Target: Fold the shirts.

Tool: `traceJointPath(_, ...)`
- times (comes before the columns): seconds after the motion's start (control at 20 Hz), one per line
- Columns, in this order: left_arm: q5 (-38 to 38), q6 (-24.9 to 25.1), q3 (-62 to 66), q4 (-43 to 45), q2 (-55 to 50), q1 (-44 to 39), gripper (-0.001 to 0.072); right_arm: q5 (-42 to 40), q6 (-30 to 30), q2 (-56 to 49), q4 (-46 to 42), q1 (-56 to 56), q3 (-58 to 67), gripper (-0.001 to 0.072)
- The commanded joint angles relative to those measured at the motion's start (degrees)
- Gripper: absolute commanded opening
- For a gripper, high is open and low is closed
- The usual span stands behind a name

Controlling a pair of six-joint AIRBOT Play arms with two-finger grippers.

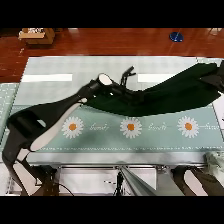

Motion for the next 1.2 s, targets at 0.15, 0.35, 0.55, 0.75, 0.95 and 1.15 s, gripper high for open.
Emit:
traceJointPath(0.15,2.4,3.0,0.0,-13.3,-4.9,-8.2,0.0028,1.5,2.3,4.3,-3.7,0.0,0.0,0.0027)
traceJointPath(0.35,-0.2,4.4,0.0,-12.7,-3.1,-1.3,0.0024,1.3,1.7,4.3,-4.0,0.0,0.0,0.0026)
traceJointPath(0.55,-6.1,4.3,0.0,3.1,8.8,14.2,0.0024,-1.6,-0.8,4.2,-2.6,0.0,0.0,0.0026)
traceJointPath(0.75,-10.8,2.6,0.0,20.0,26.1,31.6,0.0025,-7.3,-2.2,1.5,-0.7,3.7,0.0,0.0026)
traceJointPath(0.95,-17.0,2.6,0.0,22.1,39.2,48.5,0.0026,-18.8,0.9,-6.9,-5.9,20.5,0.0,0.0026)
traceJointPath(1.15,-21.1,1.6,0.0,22.1,46.7,59.2,0.0027,-29.2,4.7,-20.7,-8.7,34.3,0.0,0.0026)
